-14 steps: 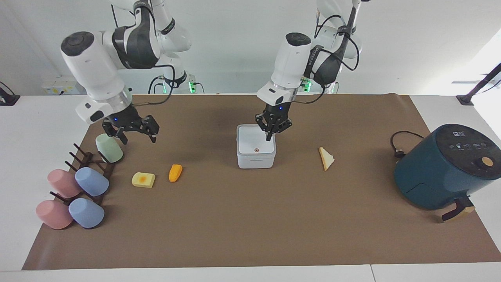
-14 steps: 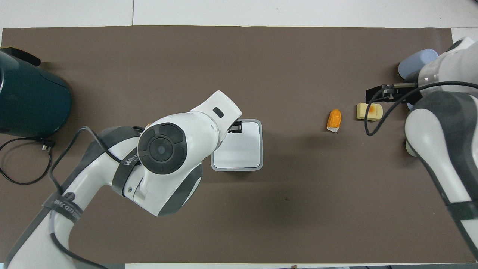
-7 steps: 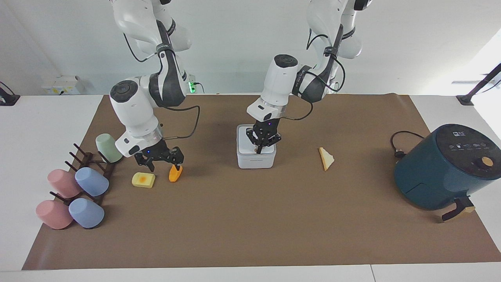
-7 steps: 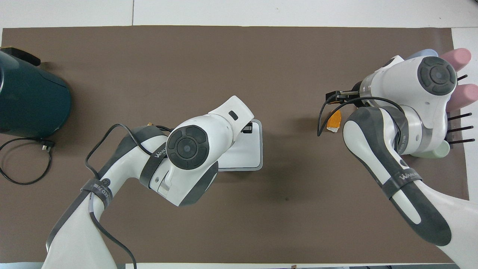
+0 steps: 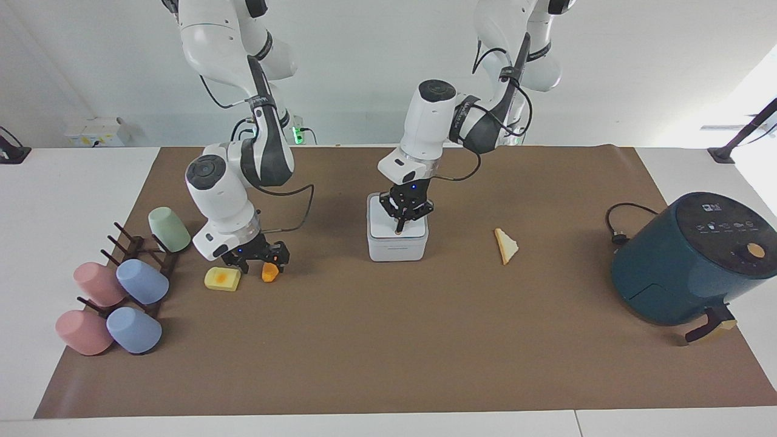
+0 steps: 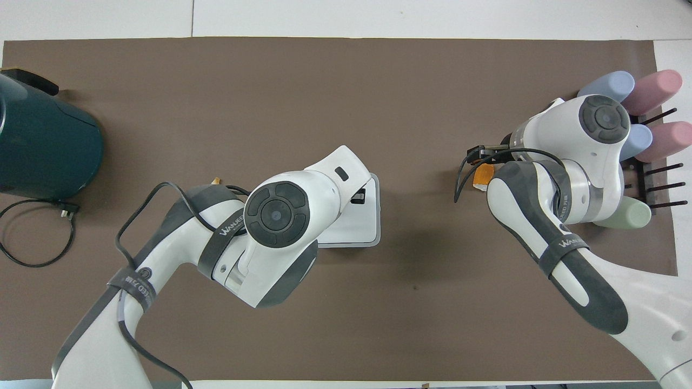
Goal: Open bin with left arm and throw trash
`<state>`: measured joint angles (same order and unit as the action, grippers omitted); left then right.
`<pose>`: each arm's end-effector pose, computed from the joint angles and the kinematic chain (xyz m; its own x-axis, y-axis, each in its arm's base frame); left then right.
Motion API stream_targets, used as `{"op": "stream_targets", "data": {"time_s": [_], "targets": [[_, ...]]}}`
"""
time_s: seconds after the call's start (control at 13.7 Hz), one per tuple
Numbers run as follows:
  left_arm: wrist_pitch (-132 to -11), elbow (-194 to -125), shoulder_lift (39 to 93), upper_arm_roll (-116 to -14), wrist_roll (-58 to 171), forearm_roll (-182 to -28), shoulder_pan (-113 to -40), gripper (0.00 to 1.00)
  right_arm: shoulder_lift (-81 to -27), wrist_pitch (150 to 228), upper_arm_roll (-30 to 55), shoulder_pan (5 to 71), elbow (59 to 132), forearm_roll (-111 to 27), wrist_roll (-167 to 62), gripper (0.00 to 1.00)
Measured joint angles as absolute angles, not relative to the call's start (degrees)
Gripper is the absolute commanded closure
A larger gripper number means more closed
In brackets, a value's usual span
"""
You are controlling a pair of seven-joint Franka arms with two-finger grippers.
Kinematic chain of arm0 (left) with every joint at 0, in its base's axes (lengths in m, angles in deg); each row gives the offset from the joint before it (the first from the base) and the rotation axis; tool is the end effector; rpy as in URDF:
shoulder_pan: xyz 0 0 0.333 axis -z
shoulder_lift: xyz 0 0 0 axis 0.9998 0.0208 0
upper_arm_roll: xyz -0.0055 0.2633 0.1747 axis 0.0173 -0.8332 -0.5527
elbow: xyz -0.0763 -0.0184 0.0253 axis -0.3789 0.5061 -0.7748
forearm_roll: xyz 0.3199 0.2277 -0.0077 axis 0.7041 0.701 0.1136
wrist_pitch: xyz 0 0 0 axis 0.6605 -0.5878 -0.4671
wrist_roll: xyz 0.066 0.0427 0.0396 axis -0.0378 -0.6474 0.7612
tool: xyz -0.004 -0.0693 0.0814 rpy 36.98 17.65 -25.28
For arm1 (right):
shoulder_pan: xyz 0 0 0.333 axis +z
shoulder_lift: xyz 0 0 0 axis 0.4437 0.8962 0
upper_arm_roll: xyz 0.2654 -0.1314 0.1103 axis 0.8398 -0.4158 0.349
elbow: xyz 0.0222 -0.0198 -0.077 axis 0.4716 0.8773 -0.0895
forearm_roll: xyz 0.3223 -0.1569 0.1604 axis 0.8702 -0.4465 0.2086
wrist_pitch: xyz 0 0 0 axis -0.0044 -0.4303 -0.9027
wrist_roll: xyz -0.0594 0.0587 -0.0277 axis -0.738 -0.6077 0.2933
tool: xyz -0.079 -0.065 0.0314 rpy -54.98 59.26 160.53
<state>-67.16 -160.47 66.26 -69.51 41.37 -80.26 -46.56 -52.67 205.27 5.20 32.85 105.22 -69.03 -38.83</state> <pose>0.4675 -0.4092 0.4300 0.9655 -0.1584 0.2068 -0.1885 -0.9728 0.1348 0.6056 0.0673 0.3218 0.9984 -0.0382 0.0421 -0.0360 -0.9981 -0.0508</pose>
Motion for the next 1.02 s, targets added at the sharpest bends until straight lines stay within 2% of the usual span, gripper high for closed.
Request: {"op": "stream_targets", "data": {"time_s": [0.15, 0.37, 0.44, 0.51, 0.66, 0.73, 0.88, 1.02], "targets": [[-60.8, -160.5, 62.5, -70.0, 41.5, -80.3, -46.6, 1.00, -52.6, 205.4, 5.2, 32.8, 106.7, -67.8, -38.8, 0.13], [-52.5, -160.5, 57.0, -70.6, 41.6, -80.3, -48.6, 1.00, -52.6, 205.4, 5.2, 32.8, 107.8, -67.1, -38.8, 0.24], [-49.7, -160.6, 55.3, -70.7, 41.9, -80.3, -50.2, 0.95, -52.6, 205.4, 5.2, 32.8, 108.2, -67.1, -38.8, 0.31], [-47.7, -160.7, 54.0, -70.7, 42.4, -80.3, -51.8, 0.61, -52.6, 205.5, 5.2, 32.9, 108.8, -67.1, -38.8, 0.49], [-45.9, -161.1, 52.8, -70.9, 44.4, -80.3, -54.7, 0.15, -52.6, 205.8, 5.2, 32.9, 109.3, -67.1, -38.8, 1.00], [-45.8, -161.4, 52.8, -70.9, 46.6, -80.3, -56.1, 0.00, -52.6, 205.8, 5.2, 32.9, 109.3, -67.1, -38.8, 1.00], [-45.8, -162.3, 52.8, -71.0, 52.7, -80.3, -59.6, 0.00, -52.7, 205.5, 5.3, 33.0, 108.6, -67.1, -38.7, 1.00], [-45.9, -164.0, 53.0, -71.1, 56.8, -80.3, -62.9, 0.00, -52.8, 199.7, 5.5, 33.1, 103.5, -67.0, -38.1, 1.00]]}}
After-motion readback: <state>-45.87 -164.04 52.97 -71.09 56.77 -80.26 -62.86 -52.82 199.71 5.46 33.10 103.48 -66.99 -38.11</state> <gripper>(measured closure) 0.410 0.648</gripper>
